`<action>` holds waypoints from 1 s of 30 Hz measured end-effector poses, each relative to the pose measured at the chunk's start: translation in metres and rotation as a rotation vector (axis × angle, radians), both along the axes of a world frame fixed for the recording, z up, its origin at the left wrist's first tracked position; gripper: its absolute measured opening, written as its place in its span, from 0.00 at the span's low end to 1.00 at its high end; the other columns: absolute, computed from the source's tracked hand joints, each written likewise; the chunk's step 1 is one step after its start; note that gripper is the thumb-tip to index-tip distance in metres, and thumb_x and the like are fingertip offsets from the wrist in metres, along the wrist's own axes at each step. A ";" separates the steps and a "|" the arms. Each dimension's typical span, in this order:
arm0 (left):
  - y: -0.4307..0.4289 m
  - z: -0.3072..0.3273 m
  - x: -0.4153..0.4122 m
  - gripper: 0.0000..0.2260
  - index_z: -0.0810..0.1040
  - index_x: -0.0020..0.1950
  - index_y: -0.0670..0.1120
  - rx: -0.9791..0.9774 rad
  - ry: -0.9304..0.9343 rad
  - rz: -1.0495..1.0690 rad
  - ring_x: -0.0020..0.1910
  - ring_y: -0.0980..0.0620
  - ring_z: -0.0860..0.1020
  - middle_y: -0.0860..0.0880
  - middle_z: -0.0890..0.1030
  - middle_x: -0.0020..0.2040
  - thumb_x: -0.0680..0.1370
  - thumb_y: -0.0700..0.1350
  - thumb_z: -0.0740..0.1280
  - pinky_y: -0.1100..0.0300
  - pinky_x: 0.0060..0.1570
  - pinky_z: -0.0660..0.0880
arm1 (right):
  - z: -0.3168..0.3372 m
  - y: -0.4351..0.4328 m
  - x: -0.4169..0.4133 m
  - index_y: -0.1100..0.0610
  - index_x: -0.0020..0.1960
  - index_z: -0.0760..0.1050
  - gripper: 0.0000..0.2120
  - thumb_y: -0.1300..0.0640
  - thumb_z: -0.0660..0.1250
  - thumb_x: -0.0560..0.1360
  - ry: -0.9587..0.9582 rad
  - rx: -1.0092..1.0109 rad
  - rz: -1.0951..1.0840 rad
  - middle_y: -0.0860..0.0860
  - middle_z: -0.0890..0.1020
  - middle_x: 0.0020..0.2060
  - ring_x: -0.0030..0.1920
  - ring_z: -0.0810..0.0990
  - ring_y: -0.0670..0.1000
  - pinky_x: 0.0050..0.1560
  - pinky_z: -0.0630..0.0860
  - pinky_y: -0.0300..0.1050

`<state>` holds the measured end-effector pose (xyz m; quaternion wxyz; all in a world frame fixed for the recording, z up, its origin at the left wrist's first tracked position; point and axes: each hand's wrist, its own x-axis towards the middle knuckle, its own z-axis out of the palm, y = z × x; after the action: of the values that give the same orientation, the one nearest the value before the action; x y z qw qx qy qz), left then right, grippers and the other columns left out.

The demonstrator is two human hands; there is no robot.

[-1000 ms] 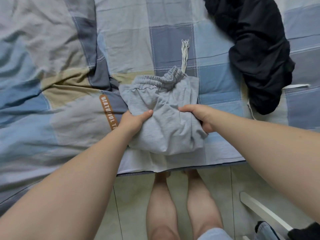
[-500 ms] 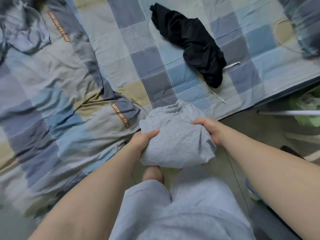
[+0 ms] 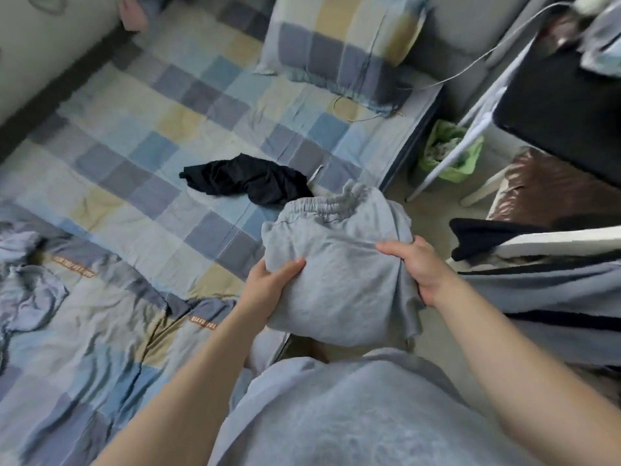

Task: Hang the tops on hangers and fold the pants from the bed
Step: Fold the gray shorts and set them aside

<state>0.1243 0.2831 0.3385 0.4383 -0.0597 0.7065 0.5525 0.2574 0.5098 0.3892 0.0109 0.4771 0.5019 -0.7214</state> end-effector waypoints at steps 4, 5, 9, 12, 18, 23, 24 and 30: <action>0.078 0.052 0.015 0.23 0.82 0.57 0.53 0.089 0.166 -0.219 0.49 0.52 0.85 0.54 0.87 0.51 0.66 0.59 0.79 0.53 0.50 0.80 | 0.034 0.049 0.064 0.63 0.58 0.81 0.13 0.63 0.73 0.73 0.102 0.066 -0.201 0.59 0.86 0.50 0.51 0.86 0.59 0.54 0.82 0.54; 0.099 0.064 0.024 0.23 0.82 0.58 0.53 0.107 0.206 -0.262 0.50 0.51 0.85 0.54 0.87 0.51 0.66 0.58 0.79 0.53 0.50 0.80 | 0.042 0.061 0.084 0.61 0.56 0.82 0.12 0.64 0.73 0.73 0.137 0.087 -0.240 0.59 0.86 0.50 0.50 0.86 0.59 0.52 0.82 0.53; 0.184 0.105 0.081 0.18 0.82 0.56 0.53 0.214 0.339 -0.400 0.49 0.54 0.85 0.55 0.87 0.50 0.69 0.55 0.80 0.59 0.47 0.81 | 0.077 0.111 0.174 0.52 0.45 0.87 0.09 0.64 0.72 0.73 0.306 0.162 -0.337 0.56 0.87 0.46 0.45 0.87 0.55 0.40 0.82 0.44; 0.247 0.130 0.141 0.14 0.83 0.53 0.56 0.310 0.420 -0.471 0.47 0.58 0.85 0.58 0.86 0.49 0.69 0.55 0.80 0.67 0.41 0.79 | 0.101 0.149 0.251 0.53 0.49 0.87 0.09 0.60 0.73 0.69 0.376 0.201 -0.401 0.57 0.87 0.49 0.48 0.87 0.57 0.41 0.82 0.45; 0.359 0.162 0.268 0.16 0.83 0.54 0.59 0.474 0.496 -0.685 0.50 0.59 0.84 0.57 0.86 0.51 0.69 0.58 0.79 0.70 0.43 0.78 | 0.135 0.206 0.400 0.54 0.49 0.87 0.11 0.58 0.74 0.67 0.395 0.315 -0.625 0.57 0.87 0.49 0.49 0.87 0.57 0.41 0.82 0.44; 0.433 0.182 0.359 0.16 0.82 0.54 0.61 0.536 0.483 -0.909 0.52 0.57 0.84 0.57 0.86 0.52 0.68 0.61 0.78 0.59 0.49 0.80 | 0.147 0.221 0.499 0.52 0.45 0.87 0.10 0.61 0.76 0.64 0.410 0.358 -0.861 0.58 0.87 0.47 0.46 0.87 0.58 0.38 0.82 0.45; 0.447 0.185 0.377 0.17 0.82 0.55 0.59 0.546 0.487 -0.953 0.52 0.58 0.84 0.57 0.86 0.52 0.68 0.62 0.77 0.58 0.50 0.79 | 0.147 0.222 0.517 0.52 0.46 0.87 0.10 0.60 0.75 0.65 0.406 0.358 -0.910 0.58 0.87 0.48 0.47 0.87 0.58 0.38 0.82 0.45; 0.532 0.195 0.494 0.15 0.81 0.58 0.52 0.634 0.374 -1.243 0.51 0.55 0.85 0.54 0.86 0.52 0.73 0.51 0.78 0.63 0.46 0.81 | 0.140 0.232 0.619 0.56 0.51 0.85 0.17 0.57 0.76 0.62 0.346 0.370 -1.241 0.58 0.87 0.50 0.49 0.86 0.59 0.47 0.81 0.50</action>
<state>0.6181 0.8155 0.5334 0.5393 0.5789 0.4787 0.3806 0.8764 0.7415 0.5289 -0.5686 0.5486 0.2443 -0.5622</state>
